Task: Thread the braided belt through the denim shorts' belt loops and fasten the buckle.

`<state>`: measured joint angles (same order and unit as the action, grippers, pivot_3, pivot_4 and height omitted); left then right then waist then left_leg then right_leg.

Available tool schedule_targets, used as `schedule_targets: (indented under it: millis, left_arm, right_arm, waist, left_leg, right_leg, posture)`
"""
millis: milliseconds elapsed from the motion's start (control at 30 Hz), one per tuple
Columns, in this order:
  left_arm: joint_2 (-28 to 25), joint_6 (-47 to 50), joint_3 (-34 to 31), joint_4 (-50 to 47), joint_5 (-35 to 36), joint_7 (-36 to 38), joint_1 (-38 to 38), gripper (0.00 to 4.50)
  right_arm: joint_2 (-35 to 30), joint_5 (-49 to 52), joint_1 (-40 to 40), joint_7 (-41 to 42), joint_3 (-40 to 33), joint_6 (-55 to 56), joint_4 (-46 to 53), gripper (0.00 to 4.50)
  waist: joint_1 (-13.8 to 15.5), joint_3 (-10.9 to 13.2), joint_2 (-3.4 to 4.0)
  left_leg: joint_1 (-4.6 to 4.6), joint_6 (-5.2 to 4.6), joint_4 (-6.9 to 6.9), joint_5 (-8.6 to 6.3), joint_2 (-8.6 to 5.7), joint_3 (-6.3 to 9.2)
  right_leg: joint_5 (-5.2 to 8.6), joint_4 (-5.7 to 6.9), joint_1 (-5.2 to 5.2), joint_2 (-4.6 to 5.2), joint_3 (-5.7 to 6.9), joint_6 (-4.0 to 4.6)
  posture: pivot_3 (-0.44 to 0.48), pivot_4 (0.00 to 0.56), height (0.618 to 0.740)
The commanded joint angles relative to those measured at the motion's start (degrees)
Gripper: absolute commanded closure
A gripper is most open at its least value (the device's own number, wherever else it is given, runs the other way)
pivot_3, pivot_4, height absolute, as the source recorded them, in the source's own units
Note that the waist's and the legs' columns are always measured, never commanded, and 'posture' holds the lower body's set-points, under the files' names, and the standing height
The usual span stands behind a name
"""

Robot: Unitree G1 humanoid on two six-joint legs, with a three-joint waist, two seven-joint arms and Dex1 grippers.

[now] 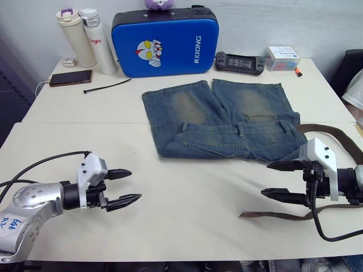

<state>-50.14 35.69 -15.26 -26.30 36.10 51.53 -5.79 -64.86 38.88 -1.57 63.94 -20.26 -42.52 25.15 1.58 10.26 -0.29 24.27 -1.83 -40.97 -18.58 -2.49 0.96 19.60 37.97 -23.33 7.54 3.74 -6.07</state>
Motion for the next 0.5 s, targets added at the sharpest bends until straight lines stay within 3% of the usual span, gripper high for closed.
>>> schedule_targets:
  millis: [33, 233, 500]
  left_arm:
    - [1.2, 1.0, -1.9, -1.6, 2.0, -1.1, -0.1, 0.06]
    - [2.6, 3.1, -3.1, -2.2, 6.9, -0.2, 0.7, 0.06]
    - [2.7, 2.7, -3.0, -1.9, 7.6, -0.6, 1.9, 0.06]
  right_arm:
    - [0.5, -0.3, 0.7, -0.4, -0.3, 0.7, 0.3, 0.00]
    - [0.6, -0.5, 2.1, -1.1, 0.7, 0.4, -0.1, 0.00]
    - [1.0, -0.2, 4.3, -2.3, 1.9, -0.3, 0.1, 0.00]
  waist:
    - [0.0, 0.0, 0.00]
    - [0.0, 0.0, 0.01]
    - [0.0, 0.0, 0.01]
  left_leg:
    - [0.00, 0.00, 0.00, 0.00, 0.00, 0.00]
    - [0.00, 0.00, -0.01, 0.00, 0.00, 0.00]
    - [0.00, 0.00, -0.01, 0.00, 0.00, 0.00]
  right_leg:
    - [0.00, 0.00, 0.00, 0.00, 0.00, 0.00]
    - [0.00, 0.01, 0.00, 0.00, 0.01, -0.01]
    - [0.00, 0.01, 0.00, 0.00, 0.01, -0.01]
  posture:
    - [0.000, 0.150, 0.664]
    - [0.000, 0.150, 0.664]
    - [0.000, 0.150, 0.664]
